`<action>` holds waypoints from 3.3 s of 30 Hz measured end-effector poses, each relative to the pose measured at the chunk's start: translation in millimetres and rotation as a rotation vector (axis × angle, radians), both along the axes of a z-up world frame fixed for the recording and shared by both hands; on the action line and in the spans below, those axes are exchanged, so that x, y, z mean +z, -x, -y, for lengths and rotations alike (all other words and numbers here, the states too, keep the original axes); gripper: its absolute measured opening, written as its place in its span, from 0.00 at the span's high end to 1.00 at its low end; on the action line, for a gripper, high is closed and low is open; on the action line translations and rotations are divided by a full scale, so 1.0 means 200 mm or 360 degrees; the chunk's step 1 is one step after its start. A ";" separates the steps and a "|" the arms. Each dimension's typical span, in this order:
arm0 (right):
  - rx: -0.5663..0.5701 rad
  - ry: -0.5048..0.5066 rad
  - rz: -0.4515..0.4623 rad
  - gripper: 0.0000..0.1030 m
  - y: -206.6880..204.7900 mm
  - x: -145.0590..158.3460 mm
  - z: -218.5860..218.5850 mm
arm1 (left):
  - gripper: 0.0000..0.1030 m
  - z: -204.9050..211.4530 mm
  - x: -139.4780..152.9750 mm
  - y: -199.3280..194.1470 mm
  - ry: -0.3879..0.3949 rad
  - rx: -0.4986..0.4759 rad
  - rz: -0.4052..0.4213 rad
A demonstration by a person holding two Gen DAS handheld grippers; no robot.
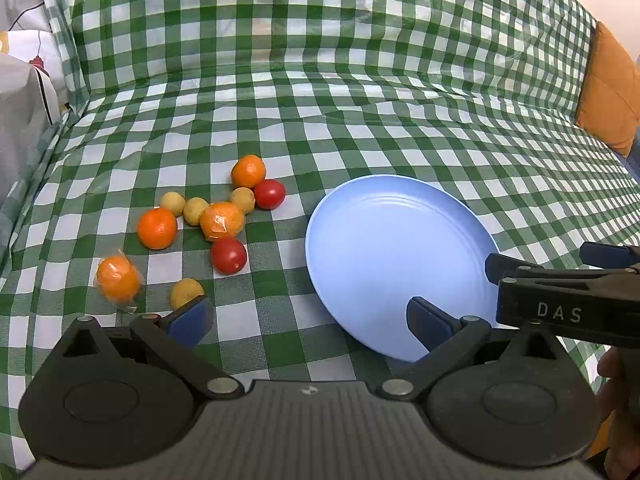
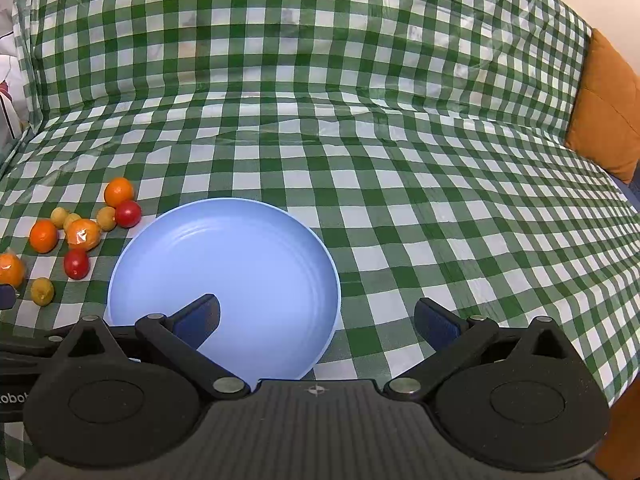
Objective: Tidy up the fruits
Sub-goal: 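Move the left tool toward the fruit cluster while the right tool hovers near the plate, then grasp the plastic-wrapped orange with the left tool while the right tool grasps a red cherry tomato, then carry the wrapped orange over the blue plate while the right tool carries the tomato there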
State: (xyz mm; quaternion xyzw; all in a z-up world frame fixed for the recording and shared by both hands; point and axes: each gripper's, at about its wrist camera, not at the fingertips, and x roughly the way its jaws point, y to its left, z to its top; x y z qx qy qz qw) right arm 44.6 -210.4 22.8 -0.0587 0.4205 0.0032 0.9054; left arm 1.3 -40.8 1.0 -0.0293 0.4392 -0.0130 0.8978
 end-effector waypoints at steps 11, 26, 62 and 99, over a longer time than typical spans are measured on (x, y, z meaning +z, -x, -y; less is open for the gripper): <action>-0.0023 0.0016 0.0030 0.01 0.00 0.02 -0.01 | 0.00 0.01 0.01 -0.01 0.0019 -0.0055 0.0000; -0.0018 -0.0380 0.0153 0.69 0.00 0.05 -0.12 | 0.17 -0.62 0.14 -0.11 0.0165 0.0093 0.0046; 0.0539 -0.0317 -0.0029 0.52 -0.20 -0.34 -0.85 | 0.24 -0.90 -0.16 -0.30 0.0336 0.0479 -0.0374; 0.0224 -0.0316 0.0251 0.71 -0.06 0.15 -0.22 | 0.61 -0.63 0.12 -0.24 0.0079 0.0256 -0.0113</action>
